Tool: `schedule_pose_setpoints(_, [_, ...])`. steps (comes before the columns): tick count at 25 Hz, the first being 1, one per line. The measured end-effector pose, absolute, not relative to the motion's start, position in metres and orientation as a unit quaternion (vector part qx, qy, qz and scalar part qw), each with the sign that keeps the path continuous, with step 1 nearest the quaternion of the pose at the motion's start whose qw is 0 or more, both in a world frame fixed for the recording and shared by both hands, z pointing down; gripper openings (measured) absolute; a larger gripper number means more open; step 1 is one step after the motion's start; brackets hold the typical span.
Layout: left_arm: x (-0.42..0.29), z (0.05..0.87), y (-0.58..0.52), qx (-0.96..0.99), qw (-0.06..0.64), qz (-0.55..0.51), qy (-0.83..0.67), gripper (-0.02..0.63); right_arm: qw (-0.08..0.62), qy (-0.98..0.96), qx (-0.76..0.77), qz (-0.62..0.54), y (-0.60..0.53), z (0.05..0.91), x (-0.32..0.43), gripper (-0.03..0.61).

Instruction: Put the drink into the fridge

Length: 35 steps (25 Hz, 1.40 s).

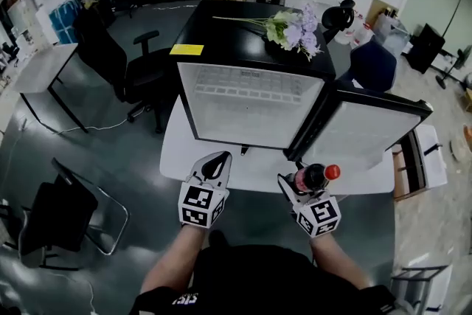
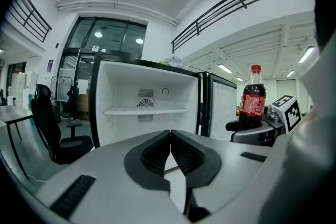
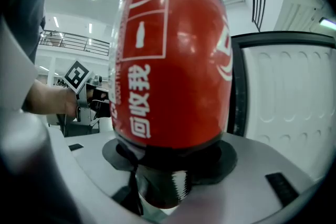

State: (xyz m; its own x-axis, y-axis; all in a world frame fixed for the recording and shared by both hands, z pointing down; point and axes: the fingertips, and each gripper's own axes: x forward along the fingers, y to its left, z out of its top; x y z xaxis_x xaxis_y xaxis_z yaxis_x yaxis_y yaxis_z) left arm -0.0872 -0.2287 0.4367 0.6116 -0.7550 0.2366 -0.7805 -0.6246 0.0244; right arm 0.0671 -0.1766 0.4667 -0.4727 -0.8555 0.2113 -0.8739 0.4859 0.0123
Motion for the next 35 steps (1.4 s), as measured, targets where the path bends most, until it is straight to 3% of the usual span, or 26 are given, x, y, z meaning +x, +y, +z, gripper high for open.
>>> schedule_pose_setpoints(12, [-0.218,0.444,-0.282,0.907,0.086,0.1,-0.4,0.018,0.105,-0.838,0.531,0.069,-0.229,0.469,-0.064,0.262])
schedule_pose_setpoints(35, [-0.249,0.459,-0.331,0.907,0.11,0.107,-0.393,0.018,0.162,-0.837,0.518,0.071,-0.302,0.508,-0.093,0.262])
